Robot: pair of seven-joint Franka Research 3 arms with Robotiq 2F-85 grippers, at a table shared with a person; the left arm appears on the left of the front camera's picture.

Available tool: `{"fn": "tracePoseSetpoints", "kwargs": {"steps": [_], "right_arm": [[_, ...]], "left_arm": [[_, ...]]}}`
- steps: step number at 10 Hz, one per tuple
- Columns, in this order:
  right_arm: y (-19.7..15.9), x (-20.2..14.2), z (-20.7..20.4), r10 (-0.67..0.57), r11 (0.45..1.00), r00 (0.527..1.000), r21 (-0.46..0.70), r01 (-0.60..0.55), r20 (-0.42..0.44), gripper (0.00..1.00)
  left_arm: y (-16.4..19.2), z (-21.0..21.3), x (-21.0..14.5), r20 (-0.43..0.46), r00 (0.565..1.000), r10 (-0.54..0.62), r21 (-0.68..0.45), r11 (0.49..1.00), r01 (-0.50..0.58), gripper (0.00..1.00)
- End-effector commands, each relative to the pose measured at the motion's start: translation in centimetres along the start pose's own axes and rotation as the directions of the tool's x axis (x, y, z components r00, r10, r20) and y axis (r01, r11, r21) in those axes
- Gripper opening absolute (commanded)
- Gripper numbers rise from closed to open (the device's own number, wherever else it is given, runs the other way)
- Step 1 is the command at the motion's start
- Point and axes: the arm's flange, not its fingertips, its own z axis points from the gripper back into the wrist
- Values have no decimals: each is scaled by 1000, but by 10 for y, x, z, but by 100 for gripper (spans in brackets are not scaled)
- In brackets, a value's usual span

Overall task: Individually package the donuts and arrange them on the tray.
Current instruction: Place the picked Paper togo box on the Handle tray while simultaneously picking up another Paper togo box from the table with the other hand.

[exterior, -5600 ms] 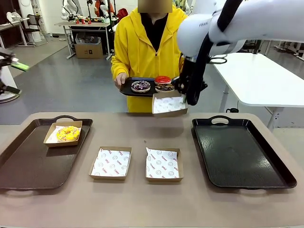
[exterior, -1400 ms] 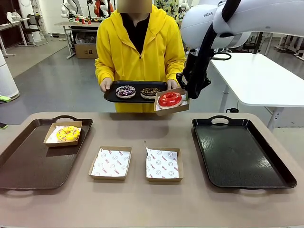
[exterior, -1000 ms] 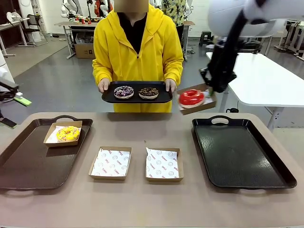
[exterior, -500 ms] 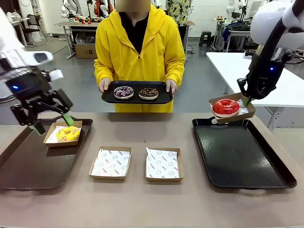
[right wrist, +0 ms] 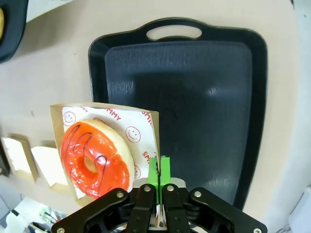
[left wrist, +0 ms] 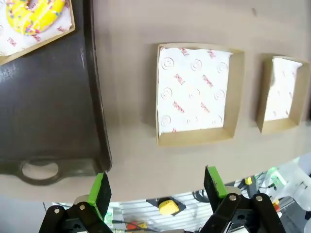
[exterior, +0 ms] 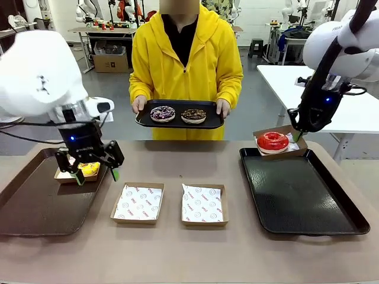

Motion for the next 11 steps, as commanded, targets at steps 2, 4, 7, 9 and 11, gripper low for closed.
{"fn": "tracePoseSetpoints", "kwargs": {"steps": [2, 4, 7, 9, 11], "right_arm": [[0, 0, 0, 0, 1000, 1000, 0, 0, 0, 1], [0, 0, 0, 0, 1000, 1000, 0, 0, 0, 1], [0, 0, 0, 0, 1000, 1000, 0, 0, 0, 1], [0, 0, 0, 0, 1000, 1000, 0, 0, 0, 1], [0, 0, 0, 0, 1000, 1000, 0, 0, 0, 1]], "left_arm": [[-3, -28, 8, 31, 999, 43, 24, 999, -44, 100], [-1, -14, 4, 7, 1000, 11, 7, 1000, -11, 100], [-1, -14, 4, 7, 1000, 11, 7, 1000, -11, 100], [-1, -14, 4, 7, 1000, 11, 7, 1000, -11, 100], [-1, -14, 4, 7, 1000, 11, 7, 1000, -11, 100]]}}
